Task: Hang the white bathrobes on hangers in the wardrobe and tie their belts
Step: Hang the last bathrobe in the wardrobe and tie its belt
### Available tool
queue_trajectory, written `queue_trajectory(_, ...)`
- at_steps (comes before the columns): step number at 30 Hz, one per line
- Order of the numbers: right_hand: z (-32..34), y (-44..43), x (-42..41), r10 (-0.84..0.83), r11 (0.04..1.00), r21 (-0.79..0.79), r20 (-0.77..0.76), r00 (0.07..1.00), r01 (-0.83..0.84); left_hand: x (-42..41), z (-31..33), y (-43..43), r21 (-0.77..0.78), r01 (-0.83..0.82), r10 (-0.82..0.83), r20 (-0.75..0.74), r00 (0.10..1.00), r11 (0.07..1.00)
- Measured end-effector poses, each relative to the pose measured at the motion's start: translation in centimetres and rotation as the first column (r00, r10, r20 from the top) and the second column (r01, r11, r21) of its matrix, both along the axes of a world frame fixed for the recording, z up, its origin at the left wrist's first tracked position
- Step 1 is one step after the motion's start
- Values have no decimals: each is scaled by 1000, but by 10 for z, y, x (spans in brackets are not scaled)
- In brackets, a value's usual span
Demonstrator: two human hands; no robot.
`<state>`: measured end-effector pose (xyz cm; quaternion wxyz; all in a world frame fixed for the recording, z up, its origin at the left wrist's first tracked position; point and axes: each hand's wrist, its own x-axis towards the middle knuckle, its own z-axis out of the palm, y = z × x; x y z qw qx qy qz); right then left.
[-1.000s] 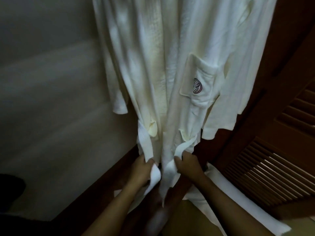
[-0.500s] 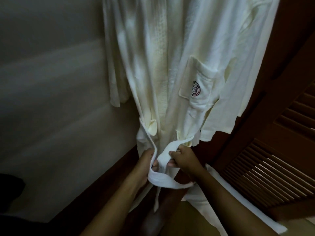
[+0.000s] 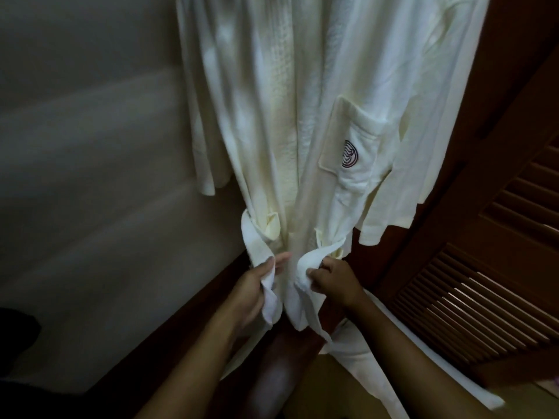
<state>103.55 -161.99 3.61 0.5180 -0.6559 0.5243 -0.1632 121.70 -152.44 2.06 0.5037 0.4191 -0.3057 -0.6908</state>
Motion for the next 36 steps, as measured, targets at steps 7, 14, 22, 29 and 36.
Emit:
queue_trajectory(7, 3, 3, 6, 48, 999, -23, 37, 998, -47, -30, -13, -8, 231, -330, 262, 281, 923, 915)
queue_trajectory(14, -11, 13, -9, 72, 997, -41, 34, 997, -70, -35, -28, -12, 269, -312, 208, 354, 912, 911)
queue_trajectory(22, -37, 56, -4, -50, 898, -436, 23, 998, 56, -32, -32, -13, 219, -433, 309, 438, 844, 874)
queue_trajectory(29, -59, 73, 13, 152, 872, -455, -102, 983, -182, -50, -15, -31, 339, -493, 401, 307, 863, 801)
queue_trajectory(36, -28, 37, -2, 234, 957, -180, 18, 972, -227, -20, -18, -20, 305, -294, 300, 28, 954, 906)
